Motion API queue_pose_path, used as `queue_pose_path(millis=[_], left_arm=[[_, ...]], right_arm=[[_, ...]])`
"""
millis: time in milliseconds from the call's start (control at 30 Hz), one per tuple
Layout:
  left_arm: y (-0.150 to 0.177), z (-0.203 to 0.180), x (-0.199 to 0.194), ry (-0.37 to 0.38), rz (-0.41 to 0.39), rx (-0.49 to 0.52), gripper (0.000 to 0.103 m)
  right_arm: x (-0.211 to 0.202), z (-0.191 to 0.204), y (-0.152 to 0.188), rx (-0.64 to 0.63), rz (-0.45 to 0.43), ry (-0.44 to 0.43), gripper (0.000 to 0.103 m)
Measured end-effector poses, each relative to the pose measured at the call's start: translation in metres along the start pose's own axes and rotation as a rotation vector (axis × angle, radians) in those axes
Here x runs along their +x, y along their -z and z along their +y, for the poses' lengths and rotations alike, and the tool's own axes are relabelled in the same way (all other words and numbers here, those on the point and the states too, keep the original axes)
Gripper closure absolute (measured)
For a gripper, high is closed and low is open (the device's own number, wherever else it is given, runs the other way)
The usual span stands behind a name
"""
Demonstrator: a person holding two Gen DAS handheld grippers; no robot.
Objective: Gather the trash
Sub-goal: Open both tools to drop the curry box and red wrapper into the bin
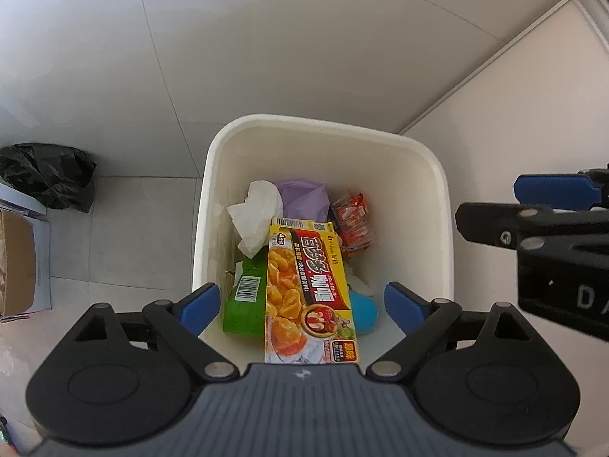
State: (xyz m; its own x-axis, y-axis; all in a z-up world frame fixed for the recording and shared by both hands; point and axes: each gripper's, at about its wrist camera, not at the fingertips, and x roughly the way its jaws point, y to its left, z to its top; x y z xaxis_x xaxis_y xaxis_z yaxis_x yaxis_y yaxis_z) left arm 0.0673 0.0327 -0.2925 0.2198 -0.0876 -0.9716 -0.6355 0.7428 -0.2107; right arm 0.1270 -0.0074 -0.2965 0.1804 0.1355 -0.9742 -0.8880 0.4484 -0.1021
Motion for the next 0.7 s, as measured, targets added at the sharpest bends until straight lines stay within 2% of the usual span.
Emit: queue_pose_path(millis=[100,200,367,500,633,700], left_arm=[[0.002,-0.002,-0.011,-0.002,-0.015,0.006,0.009],[0.004,-0.003,-0.024,-0.01,-0.032,0.009,0.008],[0.008,-0.005,-0.053,-0.028,-0.058,0.01,0.005],[0.015,-0.01,-0.087,-0.048,-0.088,0.019,0.004],[0.026,-0.02,-0.132,-0.07,-0.121,0.042,0.001],[0.032,-0.027,-0.155,-0.071,-0.139,0.069,0.001]], right_arm=[[-0.013,-0.001,0.001,0.018,-0.031,-0.009,0.049],[-0.03,-0.001,0.006,0.028,-0.062,-0.025,0.048],[-0.068,0.004,0.021,0.035,-0.133,-0.049,0.04],[-0.109,0.007,0.041,0.066,-0.203,-0.044,0.039],[-0.157,0.008,0.066,0.083,-0.306,-0.021,0.031],[-0.182,0.006,0.081,0.102,-0.359,0.002,0.03]])
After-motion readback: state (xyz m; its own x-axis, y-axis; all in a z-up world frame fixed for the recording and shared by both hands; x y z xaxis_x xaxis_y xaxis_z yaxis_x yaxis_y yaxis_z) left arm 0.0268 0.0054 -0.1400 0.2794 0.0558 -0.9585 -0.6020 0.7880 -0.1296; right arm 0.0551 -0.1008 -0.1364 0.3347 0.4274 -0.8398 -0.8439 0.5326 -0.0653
